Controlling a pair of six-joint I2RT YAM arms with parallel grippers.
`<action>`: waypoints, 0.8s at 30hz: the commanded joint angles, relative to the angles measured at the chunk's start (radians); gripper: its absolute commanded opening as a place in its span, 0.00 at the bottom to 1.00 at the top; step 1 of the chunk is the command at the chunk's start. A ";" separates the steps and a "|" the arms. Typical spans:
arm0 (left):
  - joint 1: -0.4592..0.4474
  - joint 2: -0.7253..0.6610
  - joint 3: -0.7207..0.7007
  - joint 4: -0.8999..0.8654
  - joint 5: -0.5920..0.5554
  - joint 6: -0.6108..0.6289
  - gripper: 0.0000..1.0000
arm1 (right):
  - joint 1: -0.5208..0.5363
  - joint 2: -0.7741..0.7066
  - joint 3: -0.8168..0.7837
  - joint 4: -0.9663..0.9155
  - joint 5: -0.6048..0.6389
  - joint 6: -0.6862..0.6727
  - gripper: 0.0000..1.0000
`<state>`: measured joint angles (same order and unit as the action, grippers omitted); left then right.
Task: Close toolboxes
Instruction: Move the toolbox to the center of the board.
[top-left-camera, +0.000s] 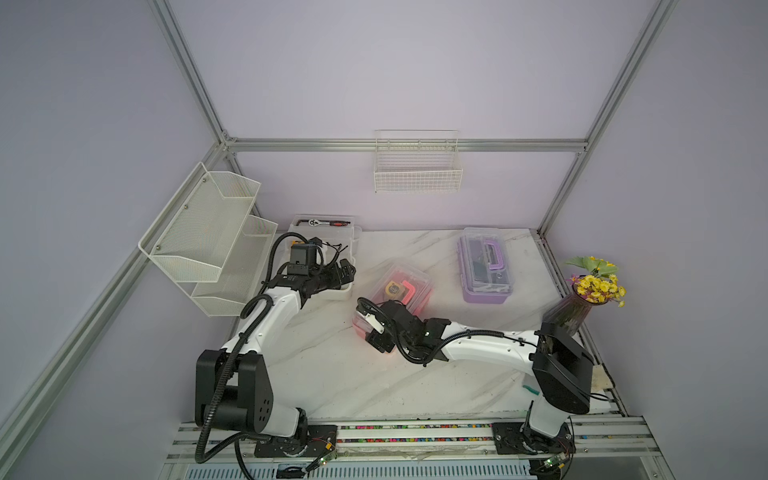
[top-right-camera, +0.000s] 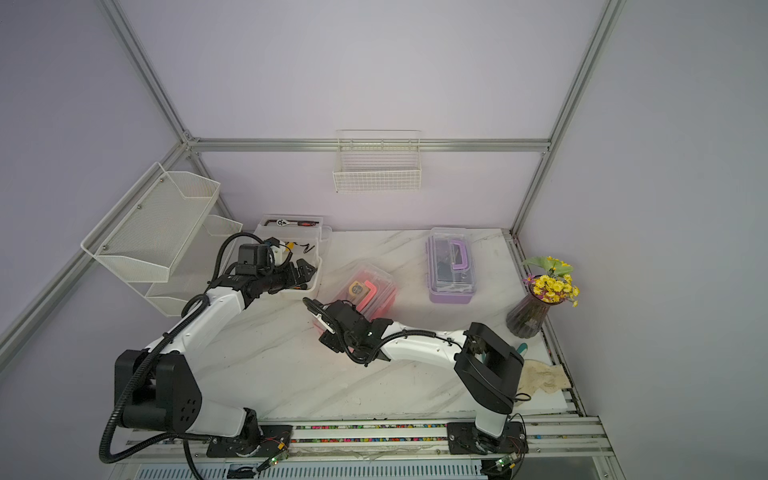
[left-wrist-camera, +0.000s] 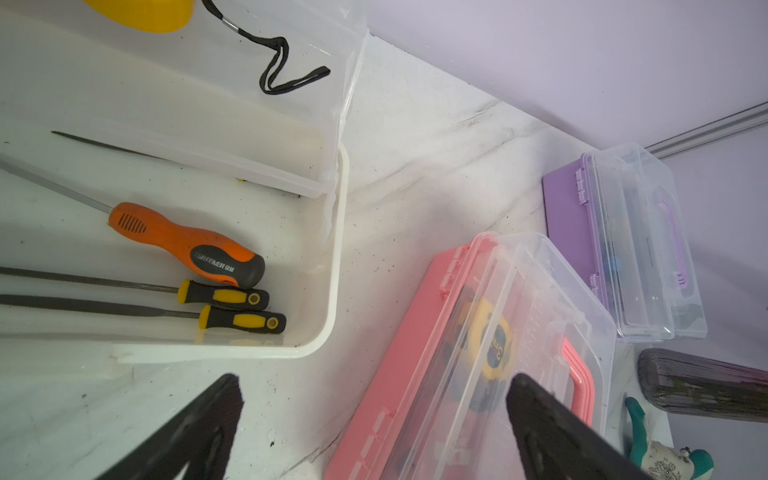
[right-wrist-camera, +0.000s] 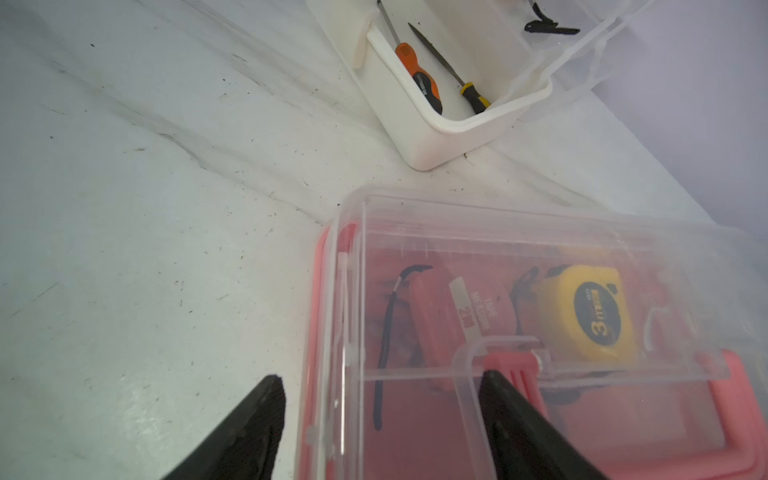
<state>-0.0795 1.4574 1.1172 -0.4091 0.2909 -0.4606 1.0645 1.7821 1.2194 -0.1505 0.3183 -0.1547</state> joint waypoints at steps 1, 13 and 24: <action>0.007 -0.026 0.001 0.026 0.057 0.007 1.00 | -0.005 0.070 0.011 -0.068 0.190 -0.034 0.75; 0.007 -0.027 -0.011 0.052 0.094 0.007 1.00 | -0.198 -0.004 -0.069 -0.080 0.185 0.081 0.78; 0.007 -0.013 -0.011 0.061 0.132 0.006 1.00 | -0.411 -0.026 -0.040 -0.123 0.283 0.219 0.78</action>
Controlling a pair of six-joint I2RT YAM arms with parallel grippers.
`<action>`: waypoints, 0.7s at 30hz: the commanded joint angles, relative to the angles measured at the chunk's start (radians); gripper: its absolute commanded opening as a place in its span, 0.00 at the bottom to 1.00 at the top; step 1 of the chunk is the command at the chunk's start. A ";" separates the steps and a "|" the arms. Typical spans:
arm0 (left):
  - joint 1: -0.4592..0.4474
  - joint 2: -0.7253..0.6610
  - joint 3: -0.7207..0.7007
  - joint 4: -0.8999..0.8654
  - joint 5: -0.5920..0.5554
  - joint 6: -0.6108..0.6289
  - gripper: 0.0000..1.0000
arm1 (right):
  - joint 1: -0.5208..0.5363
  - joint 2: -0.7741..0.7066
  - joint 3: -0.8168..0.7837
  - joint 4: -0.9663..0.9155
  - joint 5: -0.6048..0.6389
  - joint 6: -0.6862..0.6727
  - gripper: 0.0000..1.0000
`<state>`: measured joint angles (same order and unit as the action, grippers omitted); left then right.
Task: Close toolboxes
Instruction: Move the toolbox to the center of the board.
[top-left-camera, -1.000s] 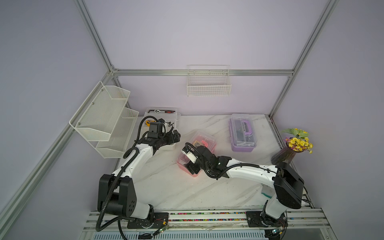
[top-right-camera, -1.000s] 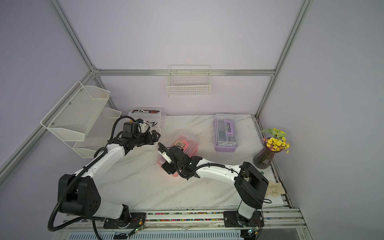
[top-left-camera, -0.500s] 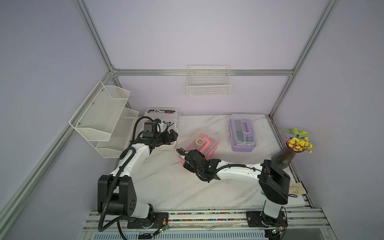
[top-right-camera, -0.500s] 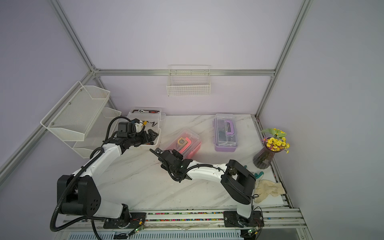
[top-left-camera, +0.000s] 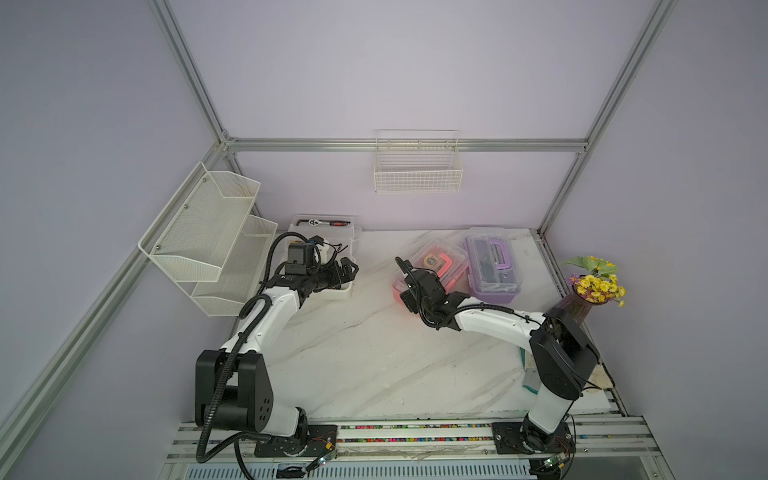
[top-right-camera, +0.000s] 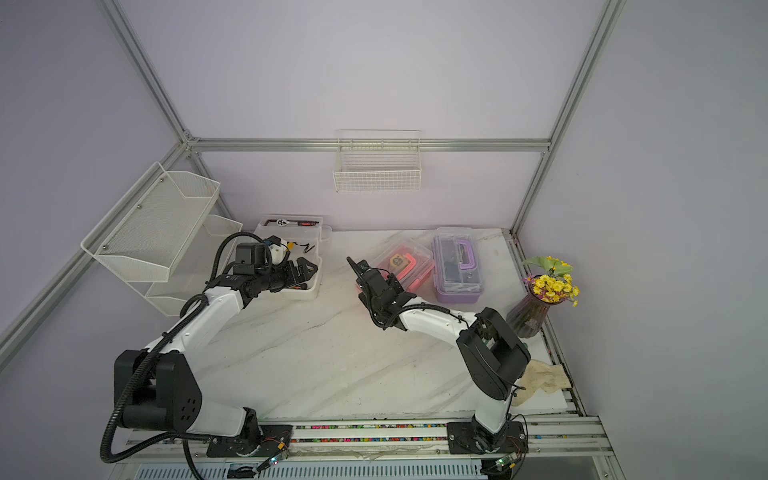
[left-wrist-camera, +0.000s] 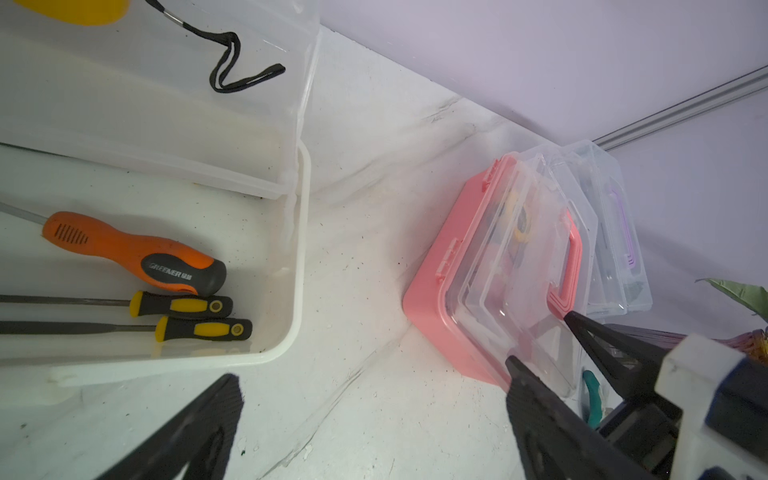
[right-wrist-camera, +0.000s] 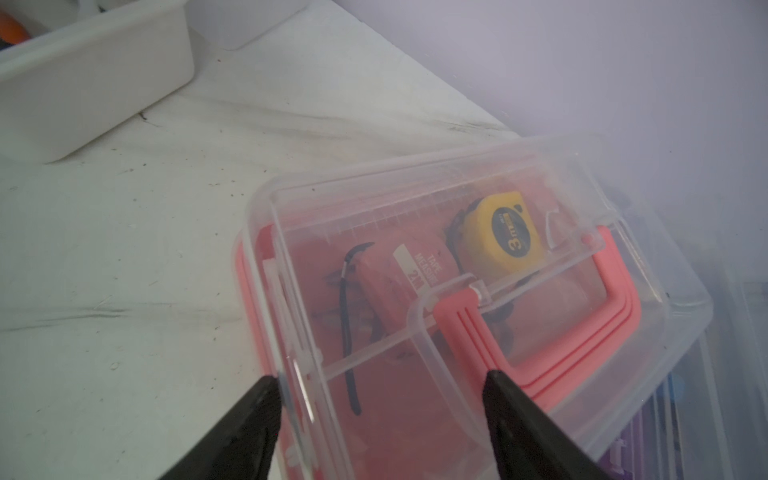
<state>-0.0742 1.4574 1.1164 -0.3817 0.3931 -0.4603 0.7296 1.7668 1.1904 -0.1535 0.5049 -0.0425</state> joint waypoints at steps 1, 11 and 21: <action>0.002 -0.011 -0.011 0.033 0.033 0.005 1.00 | -0.085 -0.016 -0.009 -0.123 0.103 0.119 0.78; 0.002 -0.002 -0.008 0.034 0.035 0.007 1.00 | -0.150 -0.135 -0.047 -0.086 -0.050 0.211 0.78; 0.003 0.022 0.008 -0.040 -0.132 0.081 1.00 | -0.148 -0.185 -0.031 0.069 -0.416 0.331 0.97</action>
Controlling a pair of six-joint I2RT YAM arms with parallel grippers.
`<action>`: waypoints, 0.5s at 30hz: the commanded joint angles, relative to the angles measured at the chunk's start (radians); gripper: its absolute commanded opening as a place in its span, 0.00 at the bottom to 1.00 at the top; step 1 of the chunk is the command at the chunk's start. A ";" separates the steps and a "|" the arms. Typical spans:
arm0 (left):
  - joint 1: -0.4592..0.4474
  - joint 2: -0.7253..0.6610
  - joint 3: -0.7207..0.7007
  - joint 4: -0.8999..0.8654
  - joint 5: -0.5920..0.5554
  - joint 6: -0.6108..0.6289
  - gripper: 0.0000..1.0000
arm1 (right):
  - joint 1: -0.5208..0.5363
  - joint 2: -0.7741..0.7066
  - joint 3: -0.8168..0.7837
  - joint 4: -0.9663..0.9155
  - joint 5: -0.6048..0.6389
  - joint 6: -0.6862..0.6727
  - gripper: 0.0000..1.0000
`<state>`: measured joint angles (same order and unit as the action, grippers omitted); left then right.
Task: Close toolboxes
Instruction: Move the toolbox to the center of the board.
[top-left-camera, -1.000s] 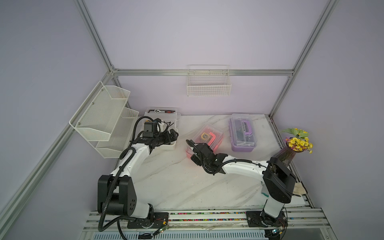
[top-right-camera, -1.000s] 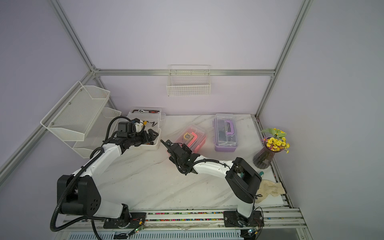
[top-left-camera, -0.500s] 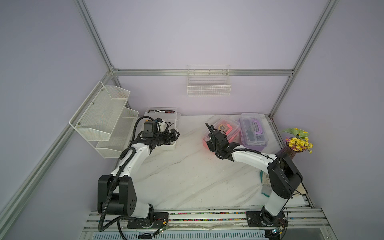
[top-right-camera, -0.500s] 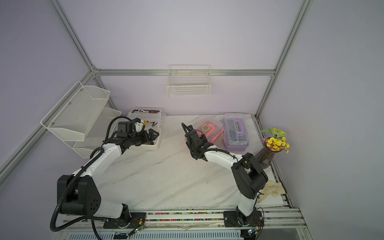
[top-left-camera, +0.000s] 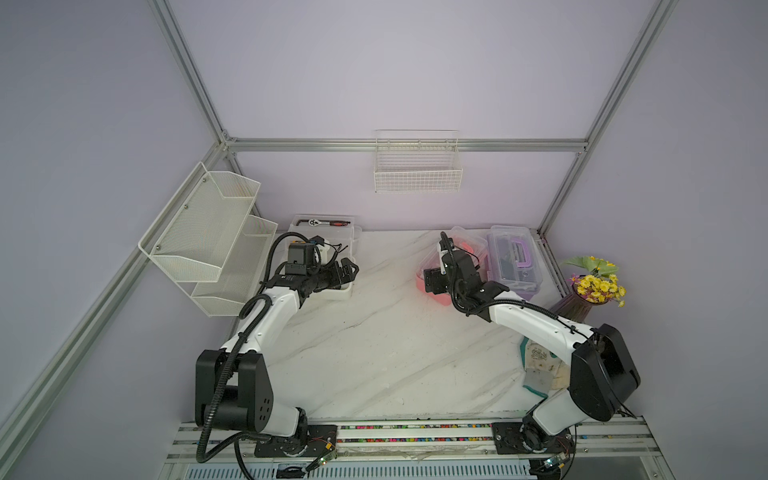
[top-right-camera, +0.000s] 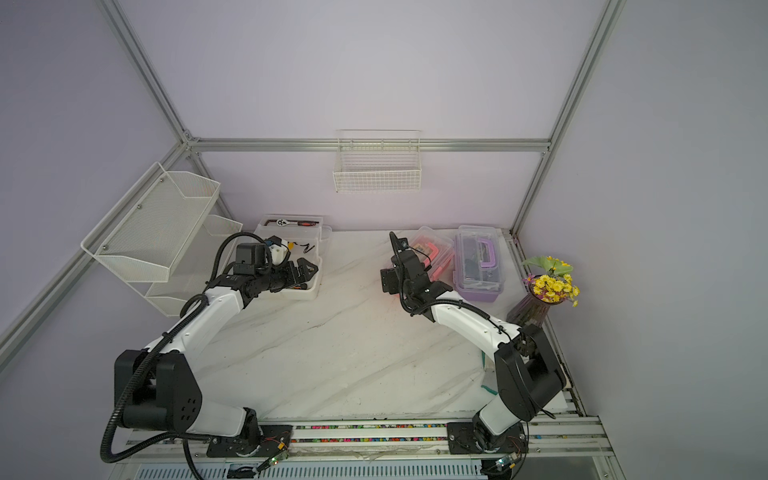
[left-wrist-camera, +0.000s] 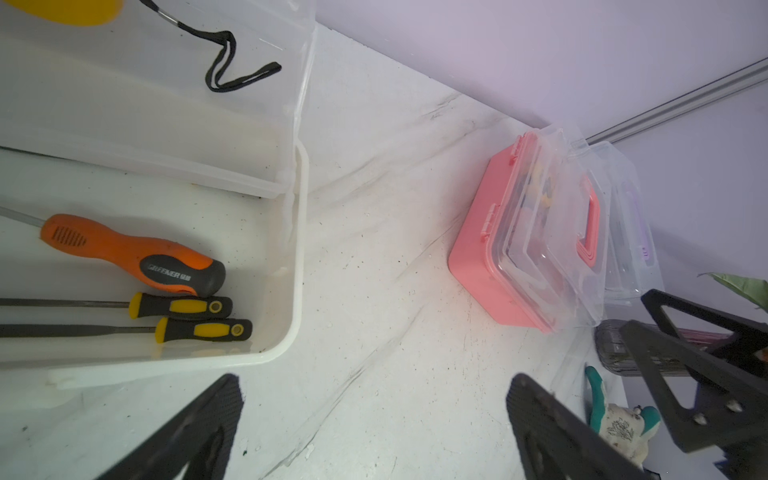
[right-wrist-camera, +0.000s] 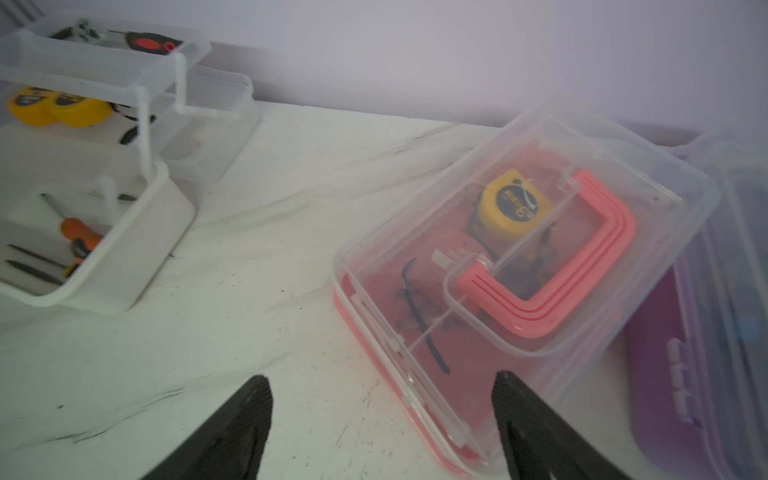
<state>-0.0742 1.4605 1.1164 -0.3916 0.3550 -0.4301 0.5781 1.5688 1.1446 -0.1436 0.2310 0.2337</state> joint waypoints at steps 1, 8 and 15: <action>0.004 0.026 0.007 -0.034 -0.110 0.053 1.00 | 0.003 0.018 0.013 0.075 -0.162 0.061 0.97; 0.008 0.160 0.104 -0.085 -0.093 0.077 1.00 | 0.000 0.065 0.065 0.087 -0.157 0.115 0.97; -0.006 0.269 0.214 -0.151 -0.101 0.135 1.00 | -0.006 0.051 0.024 0.125 -0.175 0.082 0.97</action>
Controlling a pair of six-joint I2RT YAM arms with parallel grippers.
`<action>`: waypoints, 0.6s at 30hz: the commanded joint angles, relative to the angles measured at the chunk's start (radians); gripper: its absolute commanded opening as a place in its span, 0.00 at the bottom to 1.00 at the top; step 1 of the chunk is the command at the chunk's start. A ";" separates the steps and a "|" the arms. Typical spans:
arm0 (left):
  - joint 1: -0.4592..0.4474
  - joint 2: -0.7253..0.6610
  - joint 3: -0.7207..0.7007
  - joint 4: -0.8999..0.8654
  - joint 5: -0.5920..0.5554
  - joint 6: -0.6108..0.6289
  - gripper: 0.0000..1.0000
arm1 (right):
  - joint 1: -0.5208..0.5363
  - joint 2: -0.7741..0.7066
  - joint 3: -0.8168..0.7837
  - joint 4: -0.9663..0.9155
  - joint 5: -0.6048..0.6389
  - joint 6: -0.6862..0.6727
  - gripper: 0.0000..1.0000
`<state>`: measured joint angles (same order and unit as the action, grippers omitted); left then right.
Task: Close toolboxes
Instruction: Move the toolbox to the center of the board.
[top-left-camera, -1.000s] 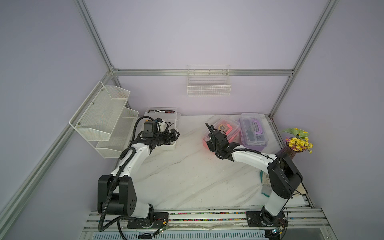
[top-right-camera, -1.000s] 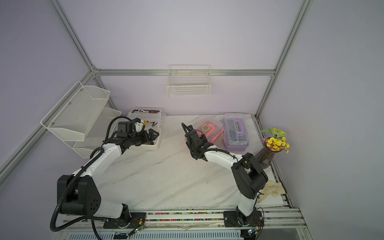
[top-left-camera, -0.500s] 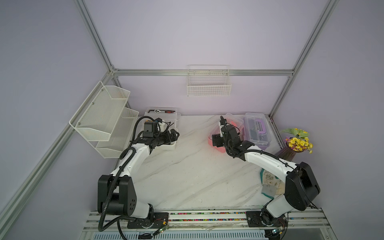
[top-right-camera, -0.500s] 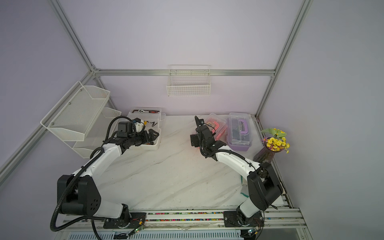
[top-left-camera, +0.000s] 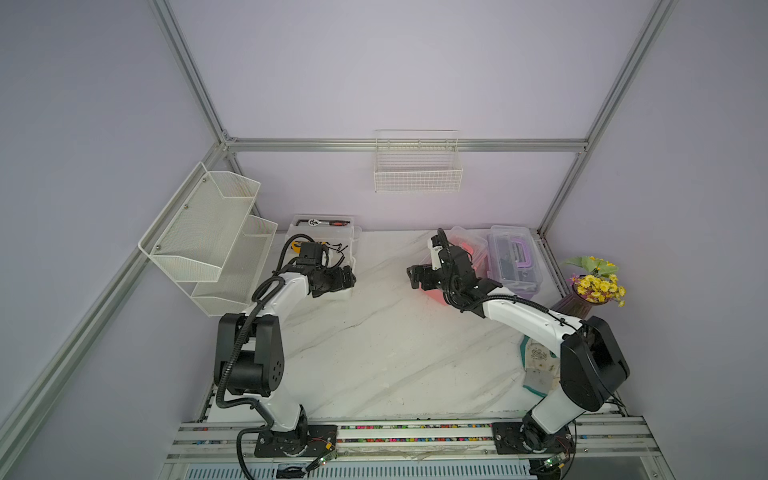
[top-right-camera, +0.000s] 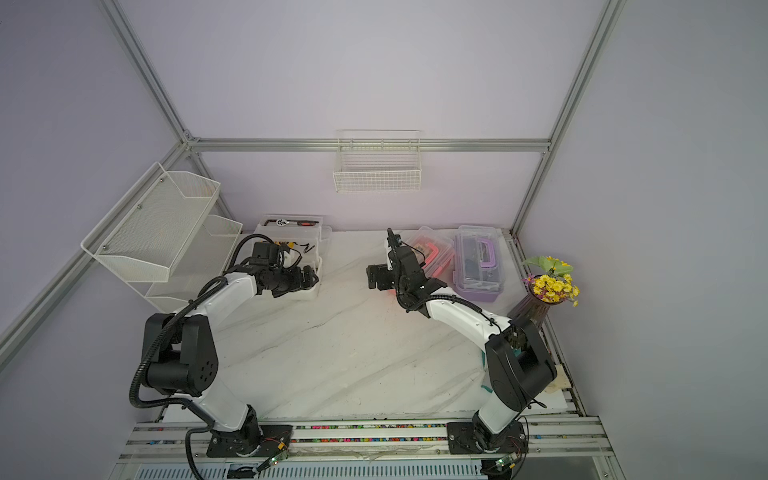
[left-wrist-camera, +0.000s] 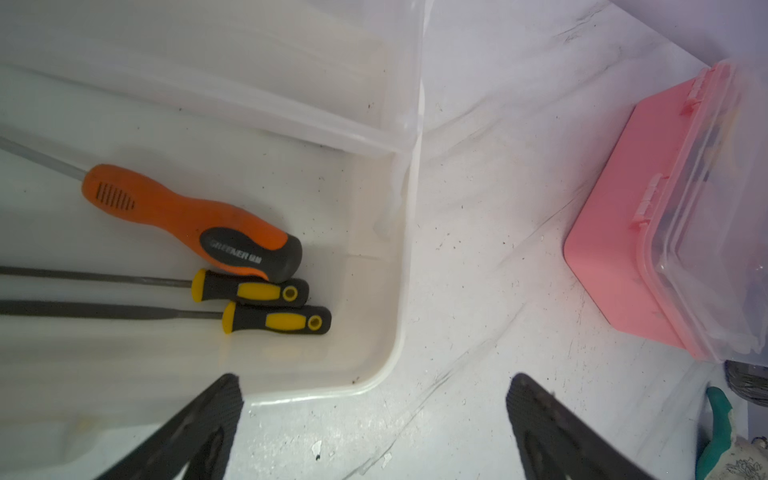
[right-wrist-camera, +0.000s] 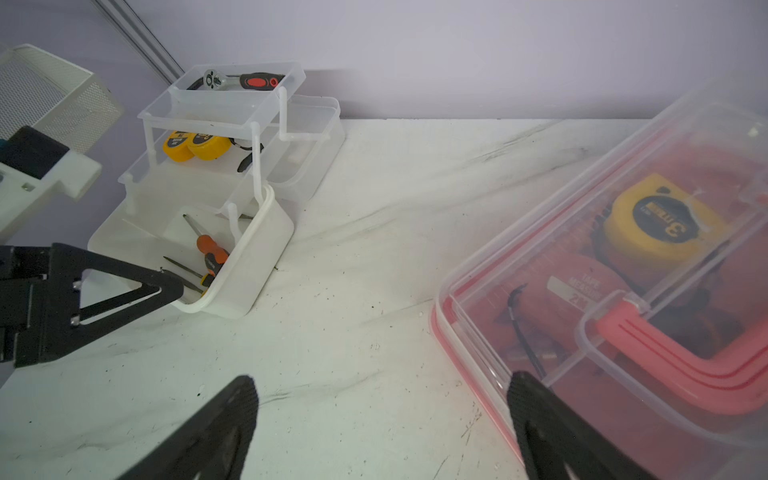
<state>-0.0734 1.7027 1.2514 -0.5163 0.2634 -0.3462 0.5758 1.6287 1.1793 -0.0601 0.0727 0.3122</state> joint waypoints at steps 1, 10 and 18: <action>-0.013 0.037 0.088 -0.028 -0.010 0.054 1.00 | -0.004 -0.012 -0.015 0.043 -0.020 0.004 0.97; -0.107 0.092 0.197 -0.065 -0.077 0.092 1.00 | -0.005 -0.037 -0.058 0.049 0.004 -0.001 0.97; -0.137 0.205 0.270 -0.143 -0.092 0.084 1.00 | -0.005 -0.057 -0.098 0.065 0.016 0.004 0.97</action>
<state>-0.1932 1.8740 1.4734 -0.6086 0.1986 -0.2840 0.5758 1.6104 1.0966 -0.0292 0.0723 0.3103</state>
